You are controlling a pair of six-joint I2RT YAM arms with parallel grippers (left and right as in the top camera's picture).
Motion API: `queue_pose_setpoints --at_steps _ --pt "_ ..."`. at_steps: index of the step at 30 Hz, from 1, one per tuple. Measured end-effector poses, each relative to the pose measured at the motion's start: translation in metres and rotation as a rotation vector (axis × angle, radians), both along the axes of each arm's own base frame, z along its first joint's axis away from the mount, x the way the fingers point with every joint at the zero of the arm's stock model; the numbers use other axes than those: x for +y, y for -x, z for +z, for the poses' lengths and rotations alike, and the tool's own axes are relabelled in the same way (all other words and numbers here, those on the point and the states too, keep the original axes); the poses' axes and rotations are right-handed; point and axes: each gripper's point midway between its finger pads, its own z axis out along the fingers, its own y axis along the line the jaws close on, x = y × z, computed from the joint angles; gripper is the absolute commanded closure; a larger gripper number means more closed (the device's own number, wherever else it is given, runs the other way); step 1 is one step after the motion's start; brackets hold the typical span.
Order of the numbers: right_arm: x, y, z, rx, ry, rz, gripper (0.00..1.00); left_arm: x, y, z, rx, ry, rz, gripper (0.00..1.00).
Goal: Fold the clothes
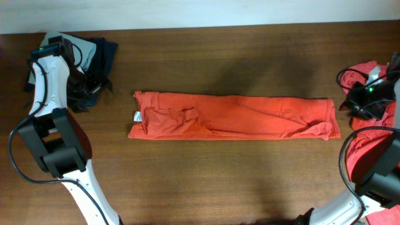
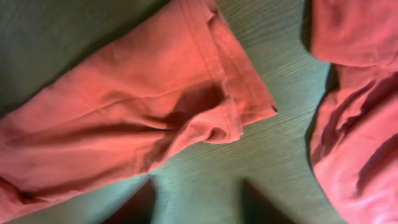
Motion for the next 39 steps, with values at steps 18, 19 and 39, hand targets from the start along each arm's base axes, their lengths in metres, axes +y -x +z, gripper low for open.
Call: queue_pose_setpoints --at_steps 18,19,39 --pt "-0.003 0.017 -0.04 0.07 -0.021 -0.11 0.48 0.0 0.0 0.0 0.0 0.0 0.0 0.01" --pt "-0.001 0.019 -0.048 0.076 -0.024 -0.121 0.49 0.0 0.0 0.0 0.0 0.0 0.0 0.01" --pt "0.002 0.012 -0.099 0.017 -0.042 -0.252 0.54 0.0 0.0 0.0 0.0 0.0 0.0 0.01"
